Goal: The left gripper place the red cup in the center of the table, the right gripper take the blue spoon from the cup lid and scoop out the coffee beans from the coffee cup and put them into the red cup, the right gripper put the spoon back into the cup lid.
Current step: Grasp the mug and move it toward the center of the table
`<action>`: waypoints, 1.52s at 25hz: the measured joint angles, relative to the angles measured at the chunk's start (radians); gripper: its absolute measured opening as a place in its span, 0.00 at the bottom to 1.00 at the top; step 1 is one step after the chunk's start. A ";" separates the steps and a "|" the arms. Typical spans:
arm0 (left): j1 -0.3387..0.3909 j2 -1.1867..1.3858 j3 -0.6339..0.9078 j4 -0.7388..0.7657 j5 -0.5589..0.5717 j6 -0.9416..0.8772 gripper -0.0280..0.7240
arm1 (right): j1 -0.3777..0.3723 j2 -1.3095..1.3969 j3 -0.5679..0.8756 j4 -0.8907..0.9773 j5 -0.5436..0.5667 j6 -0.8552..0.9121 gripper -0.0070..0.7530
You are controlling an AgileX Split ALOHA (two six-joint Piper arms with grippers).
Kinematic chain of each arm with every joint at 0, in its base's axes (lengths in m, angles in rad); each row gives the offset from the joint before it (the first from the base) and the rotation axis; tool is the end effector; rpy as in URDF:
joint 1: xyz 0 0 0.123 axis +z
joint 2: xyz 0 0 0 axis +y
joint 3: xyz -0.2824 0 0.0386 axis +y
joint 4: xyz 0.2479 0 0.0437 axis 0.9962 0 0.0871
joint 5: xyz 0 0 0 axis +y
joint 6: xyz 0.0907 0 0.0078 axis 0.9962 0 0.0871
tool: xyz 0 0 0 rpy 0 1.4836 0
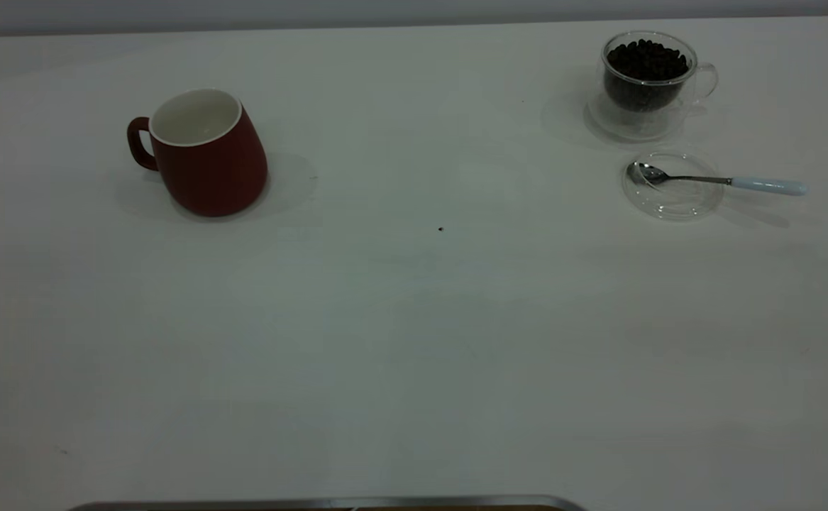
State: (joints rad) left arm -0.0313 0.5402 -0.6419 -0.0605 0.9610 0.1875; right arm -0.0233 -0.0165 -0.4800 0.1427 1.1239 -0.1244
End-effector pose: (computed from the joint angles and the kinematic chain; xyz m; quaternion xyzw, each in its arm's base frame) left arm 0.0848 -0.0072 0.3065 0.0943 0.9161 0.0008 0.3898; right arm -0.0080 0.0119 0.2672 -0.0487 0.8666 0.0347 0.4954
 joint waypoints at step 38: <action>-0.058 1.653 -0.881 0.034 -0.264 1.067 0.72 | 0.000 0.000 0.000 0.001 0.000 0.000 0.32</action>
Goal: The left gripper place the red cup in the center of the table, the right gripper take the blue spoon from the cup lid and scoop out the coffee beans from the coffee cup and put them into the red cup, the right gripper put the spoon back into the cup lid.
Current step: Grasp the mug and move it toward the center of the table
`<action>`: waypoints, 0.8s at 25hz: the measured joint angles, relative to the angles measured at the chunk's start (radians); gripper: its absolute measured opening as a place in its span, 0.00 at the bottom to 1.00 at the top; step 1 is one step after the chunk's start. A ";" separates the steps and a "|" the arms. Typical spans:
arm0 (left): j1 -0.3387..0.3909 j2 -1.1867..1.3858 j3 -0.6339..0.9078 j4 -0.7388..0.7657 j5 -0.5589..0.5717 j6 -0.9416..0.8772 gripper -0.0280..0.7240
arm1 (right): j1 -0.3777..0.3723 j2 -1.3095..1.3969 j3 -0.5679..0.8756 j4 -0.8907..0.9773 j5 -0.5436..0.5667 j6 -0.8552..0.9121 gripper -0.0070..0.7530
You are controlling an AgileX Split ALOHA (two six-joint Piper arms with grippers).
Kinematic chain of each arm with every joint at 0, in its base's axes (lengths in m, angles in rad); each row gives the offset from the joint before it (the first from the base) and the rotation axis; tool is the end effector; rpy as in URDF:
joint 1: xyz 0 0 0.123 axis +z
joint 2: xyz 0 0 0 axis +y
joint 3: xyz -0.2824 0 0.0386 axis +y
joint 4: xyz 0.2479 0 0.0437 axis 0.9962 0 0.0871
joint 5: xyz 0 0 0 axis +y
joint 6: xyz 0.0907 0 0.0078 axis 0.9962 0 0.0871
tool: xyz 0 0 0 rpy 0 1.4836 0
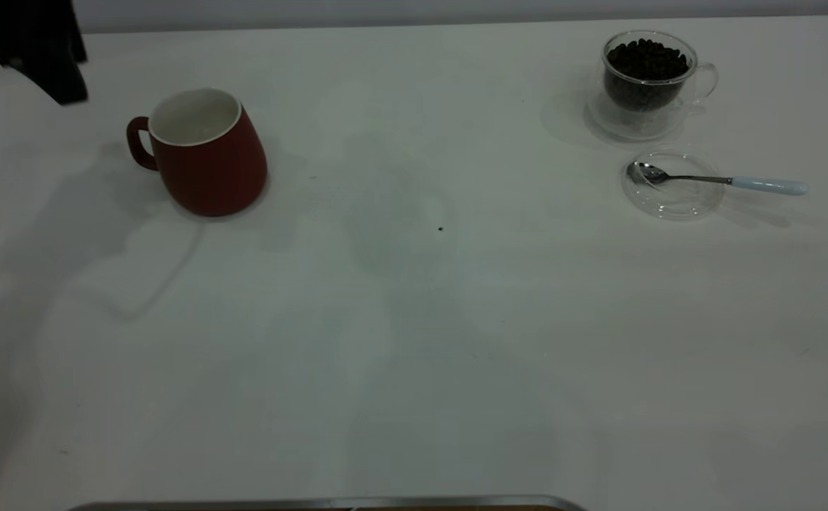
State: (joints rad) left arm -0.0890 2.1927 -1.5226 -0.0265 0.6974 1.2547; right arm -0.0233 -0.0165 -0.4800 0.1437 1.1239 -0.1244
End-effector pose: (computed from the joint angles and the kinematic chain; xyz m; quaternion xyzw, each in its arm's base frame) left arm 0.4414 -0.0409 0.1231 0.6089 0.7799 0.0714 0.1263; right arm -0.0080 0.0120 0.2672 -0.0488 0.8665 0.0352 0.4955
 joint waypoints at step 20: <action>-0.066 0.115 -0.058 0.011 -0.181 0.080 0.72 | 0.000 0.000 0.000 0.000 0.000 0.000 0.32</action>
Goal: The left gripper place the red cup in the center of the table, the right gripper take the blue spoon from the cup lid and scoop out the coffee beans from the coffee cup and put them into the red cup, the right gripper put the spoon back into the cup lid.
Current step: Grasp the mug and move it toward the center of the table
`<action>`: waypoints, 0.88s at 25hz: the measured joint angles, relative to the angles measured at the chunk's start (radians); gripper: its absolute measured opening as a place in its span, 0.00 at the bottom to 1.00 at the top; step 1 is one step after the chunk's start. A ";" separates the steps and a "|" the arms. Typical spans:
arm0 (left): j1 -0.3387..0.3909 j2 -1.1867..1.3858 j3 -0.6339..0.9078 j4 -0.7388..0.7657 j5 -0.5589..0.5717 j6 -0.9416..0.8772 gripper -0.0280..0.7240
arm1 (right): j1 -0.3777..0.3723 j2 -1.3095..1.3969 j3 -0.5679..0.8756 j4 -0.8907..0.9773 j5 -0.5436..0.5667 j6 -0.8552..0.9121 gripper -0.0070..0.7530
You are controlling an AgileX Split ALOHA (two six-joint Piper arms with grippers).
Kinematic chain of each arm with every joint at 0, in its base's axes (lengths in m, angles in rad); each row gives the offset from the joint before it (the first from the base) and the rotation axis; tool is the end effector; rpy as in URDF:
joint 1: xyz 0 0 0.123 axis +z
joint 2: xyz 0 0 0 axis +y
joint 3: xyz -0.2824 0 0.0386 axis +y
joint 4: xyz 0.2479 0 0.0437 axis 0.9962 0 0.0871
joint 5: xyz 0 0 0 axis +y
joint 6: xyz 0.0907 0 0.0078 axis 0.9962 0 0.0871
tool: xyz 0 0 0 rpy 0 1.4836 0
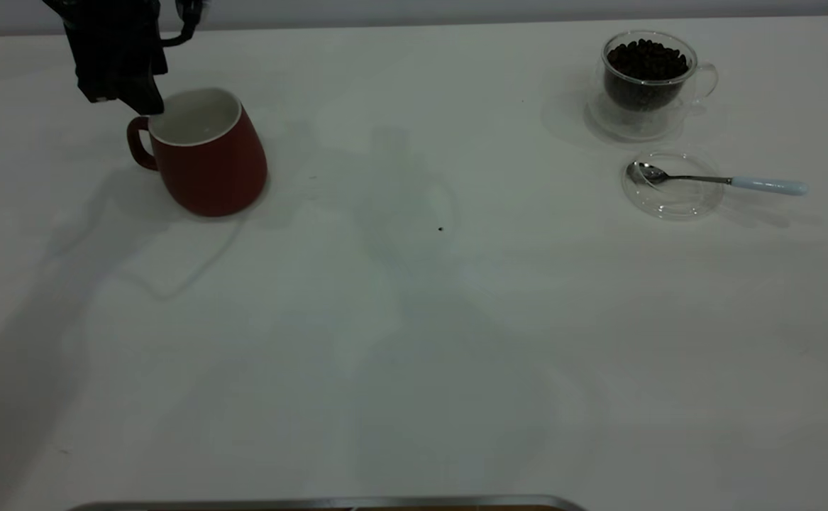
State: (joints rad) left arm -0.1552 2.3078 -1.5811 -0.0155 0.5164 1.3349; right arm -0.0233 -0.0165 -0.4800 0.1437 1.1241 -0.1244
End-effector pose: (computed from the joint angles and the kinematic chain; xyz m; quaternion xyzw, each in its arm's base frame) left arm 0.4635 -0.0732 0.0908 0.6592 0.7232 0.1103 0.1740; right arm -0.0080 0.0120 0.2672 -0.0488 0.8666 0.0352 0.4954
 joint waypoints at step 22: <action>0.000 0.073 -0.121 0.069 0.229 -0.042 0.72 | 0.000 0.000 0.000 0.000 0.000 0.000 0.32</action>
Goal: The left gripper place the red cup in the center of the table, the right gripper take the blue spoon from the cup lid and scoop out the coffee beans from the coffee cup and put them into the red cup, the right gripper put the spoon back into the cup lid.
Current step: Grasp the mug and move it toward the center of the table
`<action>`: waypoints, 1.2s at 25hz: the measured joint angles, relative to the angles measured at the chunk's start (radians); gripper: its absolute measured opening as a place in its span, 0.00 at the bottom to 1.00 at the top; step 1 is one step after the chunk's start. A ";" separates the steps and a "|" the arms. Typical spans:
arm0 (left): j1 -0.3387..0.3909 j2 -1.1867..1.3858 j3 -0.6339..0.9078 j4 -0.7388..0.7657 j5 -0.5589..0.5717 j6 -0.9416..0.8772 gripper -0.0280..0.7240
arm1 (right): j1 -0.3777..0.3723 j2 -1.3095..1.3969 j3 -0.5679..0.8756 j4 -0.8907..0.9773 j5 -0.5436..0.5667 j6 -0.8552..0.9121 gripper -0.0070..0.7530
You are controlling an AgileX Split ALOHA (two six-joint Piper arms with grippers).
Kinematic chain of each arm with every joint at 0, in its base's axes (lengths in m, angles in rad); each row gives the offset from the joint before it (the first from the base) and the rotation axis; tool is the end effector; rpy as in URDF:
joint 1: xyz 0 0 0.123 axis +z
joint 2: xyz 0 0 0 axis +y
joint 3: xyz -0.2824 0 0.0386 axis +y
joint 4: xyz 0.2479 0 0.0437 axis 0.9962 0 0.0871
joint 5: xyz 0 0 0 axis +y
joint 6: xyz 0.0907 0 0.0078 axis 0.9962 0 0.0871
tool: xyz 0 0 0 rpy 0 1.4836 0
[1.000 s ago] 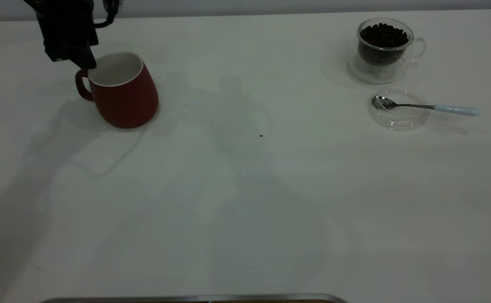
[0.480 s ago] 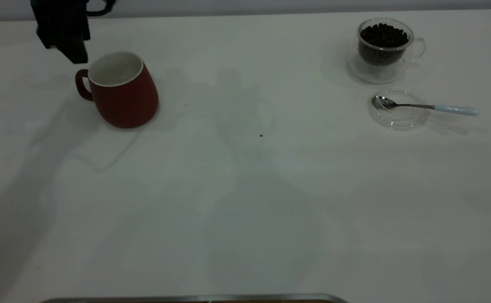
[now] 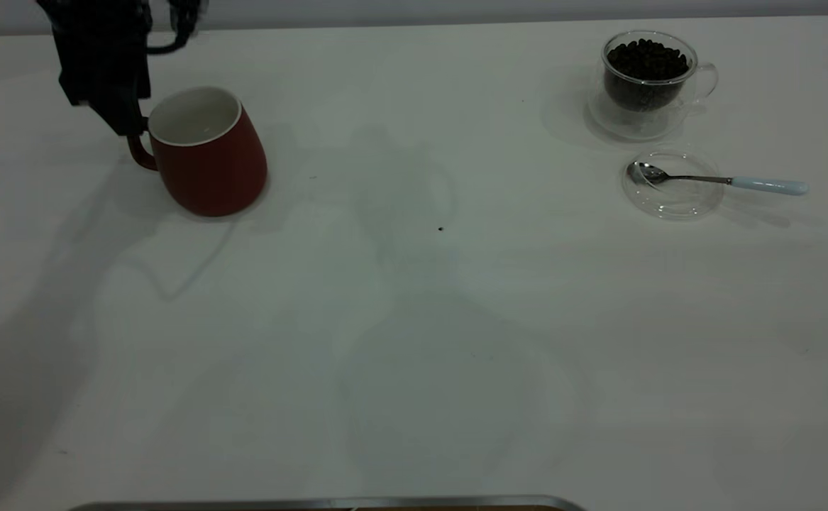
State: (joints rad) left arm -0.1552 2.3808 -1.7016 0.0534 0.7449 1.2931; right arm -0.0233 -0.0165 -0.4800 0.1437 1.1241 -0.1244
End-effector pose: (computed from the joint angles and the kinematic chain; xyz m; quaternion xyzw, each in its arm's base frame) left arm 0.4673 -0.0698 0.0795 0.6708 0.7322 0.0799 0.0873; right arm -0.0080 0.0120 0.2672 -0.0488 0.8666 0.0352 0.4954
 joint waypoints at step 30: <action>-0.240 0.055 -0.001 -0.118 -0.173 0.047 0.72 | 0.000 0.000 0.000 0.000 0.001 0.000 0.32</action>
State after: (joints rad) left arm -0.3955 2.4356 -1.7025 -0.0650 0.5723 1.3400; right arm -0.0233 -0.0165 -0.4800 0.1437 1.1250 -0.1244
